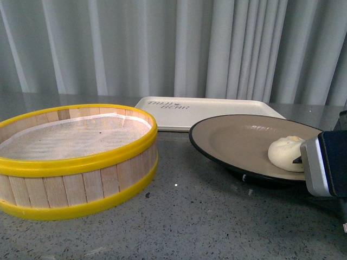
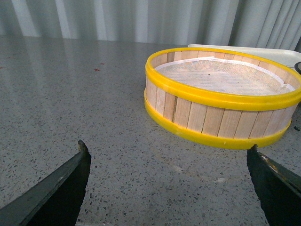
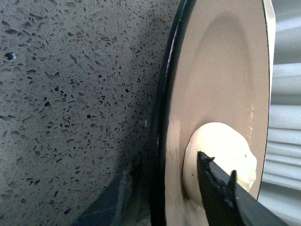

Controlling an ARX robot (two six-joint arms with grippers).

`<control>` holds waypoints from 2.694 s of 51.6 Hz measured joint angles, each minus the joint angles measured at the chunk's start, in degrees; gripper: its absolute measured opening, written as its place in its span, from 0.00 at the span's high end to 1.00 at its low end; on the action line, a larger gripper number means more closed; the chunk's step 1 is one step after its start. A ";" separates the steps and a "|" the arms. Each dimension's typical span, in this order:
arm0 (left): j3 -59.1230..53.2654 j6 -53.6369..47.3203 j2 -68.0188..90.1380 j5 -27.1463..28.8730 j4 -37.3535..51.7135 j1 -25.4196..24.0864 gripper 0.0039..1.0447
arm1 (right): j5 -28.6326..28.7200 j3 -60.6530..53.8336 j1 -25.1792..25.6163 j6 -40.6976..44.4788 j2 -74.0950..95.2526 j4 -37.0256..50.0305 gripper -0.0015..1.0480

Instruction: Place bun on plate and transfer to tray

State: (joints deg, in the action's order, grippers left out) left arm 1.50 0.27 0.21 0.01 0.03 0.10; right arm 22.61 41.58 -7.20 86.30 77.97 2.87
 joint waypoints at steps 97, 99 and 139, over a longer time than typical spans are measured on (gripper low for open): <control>0.00 -0.02 0.00 0.00 0.00 0.00 0.06 | 2.49 52.87 2.64 8.55 39.36 -5.03 0.97; 0.00 -0.02 0.00 0.00 0.00 0.00 0.06 | 2.47 52.87 2.56 8.76 39.74 -5.03 0.97; 0.00 0.00 0.00 0.02 0.00 0.00 0.06 | 1.49 51.98 3.54 9.40 41.29 -4.85 0.97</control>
State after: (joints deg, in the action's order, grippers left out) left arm 1.50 0.27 0.21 0.03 0.03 0.10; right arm 24.10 93.56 -3.66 95.70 119.26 -1.98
